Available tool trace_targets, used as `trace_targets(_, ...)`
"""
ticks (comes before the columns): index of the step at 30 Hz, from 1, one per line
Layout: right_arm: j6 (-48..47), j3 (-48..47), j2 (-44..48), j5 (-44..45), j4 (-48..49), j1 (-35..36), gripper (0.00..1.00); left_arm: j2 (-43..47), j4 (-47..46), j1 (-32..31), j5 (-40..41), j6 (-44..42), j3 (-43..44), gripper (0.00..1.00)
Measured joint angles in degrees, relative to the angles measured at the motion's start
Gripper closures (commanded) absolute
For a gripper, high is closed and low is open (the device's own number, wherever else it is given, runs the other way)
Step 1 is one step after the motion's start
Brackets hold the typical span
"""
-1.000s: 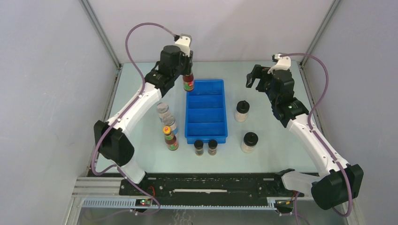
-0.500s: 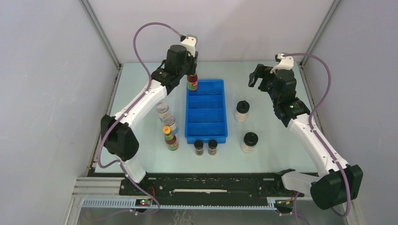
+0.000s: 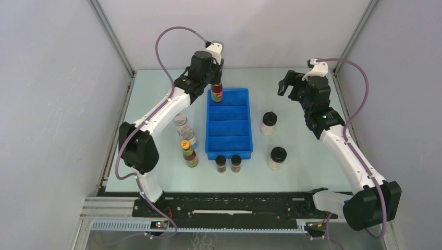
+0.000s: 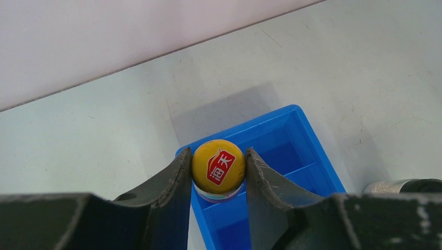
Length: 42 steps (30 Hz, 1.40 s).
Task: Organize the condiment bottles
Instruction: Place the bottle in the storage box.
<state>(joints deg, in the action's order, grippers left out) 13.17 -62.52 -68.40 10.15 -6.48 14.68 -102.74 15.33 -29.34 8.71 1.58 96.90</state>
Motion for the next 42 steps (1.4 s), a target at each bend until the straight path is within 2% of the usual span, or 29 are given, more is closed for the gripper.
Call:
trace_targets(19,0.2,0.0,-2.2,-0.2,0.1,-0.1,0.0,-0.8,-4.7,0.0,-0.4,0.0,-0.7,1.0)
trace_targets(42,0.1,0.2,-4.2,-0.1,0.2,0.5,0.0,-1.2,-13.4,1.6,-2.1,2.6,-11.6,1.0)
